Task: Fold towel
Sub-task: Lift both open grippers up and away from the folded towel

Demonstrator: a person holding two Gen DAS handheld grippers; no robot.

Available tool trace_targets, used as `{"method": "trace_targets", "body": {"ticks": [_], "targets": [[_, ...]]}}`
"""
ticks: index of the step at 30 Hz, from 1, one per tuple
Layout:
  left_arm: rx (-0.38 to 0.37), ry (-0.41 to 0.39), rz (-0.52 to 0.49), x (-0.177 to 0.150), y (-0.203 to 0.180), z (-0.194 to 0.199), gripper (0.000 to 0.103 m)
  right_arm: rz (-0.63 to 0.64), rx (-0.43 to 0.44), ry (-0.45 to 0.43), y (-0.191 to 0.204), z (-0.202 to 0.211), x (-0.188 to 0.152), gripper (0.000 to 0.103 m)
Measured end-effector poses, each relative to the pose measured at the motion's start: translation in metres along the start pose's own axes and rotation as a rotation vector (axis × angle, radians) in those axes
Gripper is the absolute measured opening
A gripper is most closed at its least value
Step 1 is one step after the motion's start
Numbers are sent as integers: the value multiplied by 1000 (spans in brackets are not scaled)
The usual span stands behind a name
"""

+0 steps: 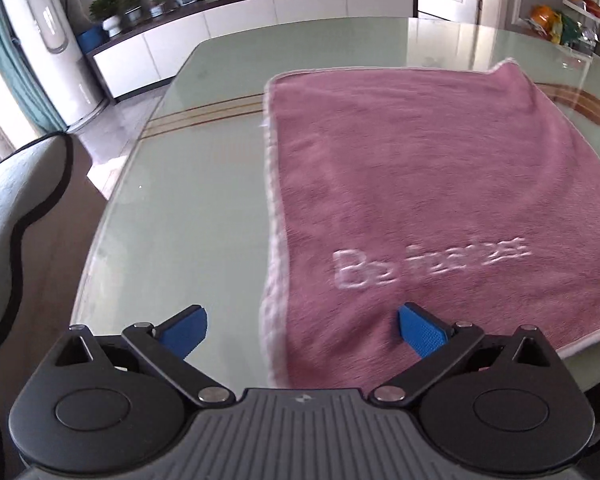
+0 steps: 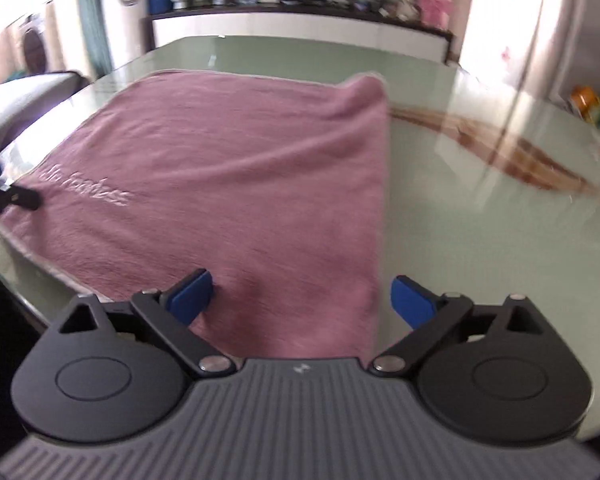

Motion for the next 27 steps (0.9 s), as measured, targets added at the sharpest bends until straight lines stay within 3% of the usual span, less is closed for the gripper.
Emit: {"method": "trace_targets", "body": {"ticks": [3,7,8,10,12,16,20,22,27], "targets": [[26,-41,9,12,2,15,101,-14,51,-69,-7,9,18,85],[2,-131,-56,56,-18,20,102,-6,250,-143,-5,-5,56,81],[2,-139,-81,65,-23,15,102,2,293,-141,-4,-12,62,81],[5,-131,-116,80,-31,-1,102,26,347,-52,-1,-46,76,81],[-4,-87,-136,90,-37,-30,101,47,338,-34,-4,-56,77,81],[-4,-57,-174,86,-36,-48,103,116,273,-58,-20,-68,71,81],[-119,-73,-62,82,-10,-52,103,109,199,-41,-29,-74,73,84],[-122,-70,-5,83,2,-54,103,59,163,-12,-36,-72,73,83],[-54,-105,-8,95,1,-46,102,-64,250,-80,-34,-59,91,82]]}}
Point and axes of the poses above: each gripper's, at about its wrist camera, not at the fingertips, and z roughly against the way its jaws point, y to its left, x to its top, the point moved 3 cm from there along -z, roughly the way its jaws point, and after that the axes turned 7 degrees about -x, right-handed, at the moved point
